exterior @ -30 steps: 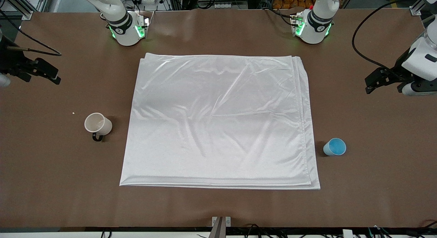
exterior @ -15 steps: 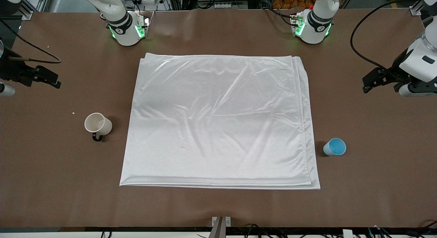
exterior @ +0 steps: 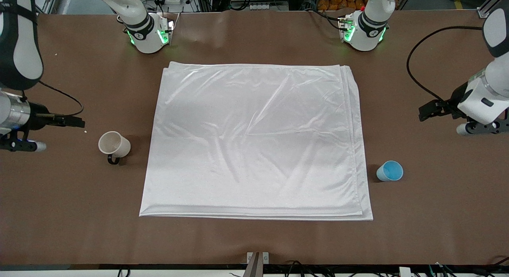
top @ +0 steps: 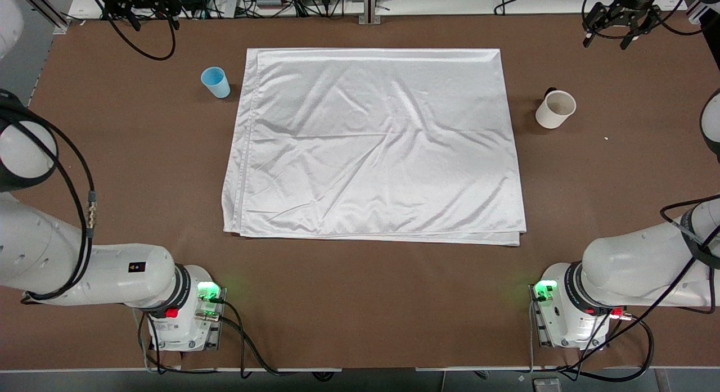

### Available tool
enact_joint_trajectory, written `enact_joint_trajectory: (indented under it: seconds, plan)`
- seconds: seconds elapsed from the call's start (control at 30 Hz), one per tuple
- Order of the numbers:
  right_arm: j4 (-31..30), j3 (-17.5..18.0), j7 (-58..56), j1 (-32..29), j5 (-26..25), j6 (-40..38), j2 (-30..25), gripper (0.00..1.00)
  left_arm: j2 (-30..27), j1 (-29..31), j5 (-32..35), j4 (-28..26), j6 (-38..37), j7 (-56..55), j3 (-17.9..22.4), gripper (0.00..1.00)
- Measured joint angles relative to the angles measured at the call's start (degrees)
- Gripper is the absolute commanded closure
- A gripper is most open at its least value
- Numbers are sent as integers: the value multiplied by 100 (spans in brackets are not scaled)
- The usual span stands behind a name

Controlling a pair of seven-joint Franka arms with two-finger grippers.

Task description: Place blue cup into white mug on cloth

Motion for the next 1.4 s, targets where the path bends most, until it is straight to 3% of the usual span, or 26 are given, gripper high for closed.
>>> enact_joint_trajectory:
  seconds: [0.4, 0.8, 1.4]
  plan:
    - [15, 25, -17, 20, 1, 432, 1085, 0, 890, 256, 0, -7, 662, 13, 9, 0]
    - [73, 78, -76, 62, 90, 796, 1819, 0, 1583, 338, 0, -14, 1523, 13, 0, 0]
    - [495, 50, -273, 99, 57, 1055, 2205, 0, 2453, 341, 0, -70, 2635, 10, 1, 0]
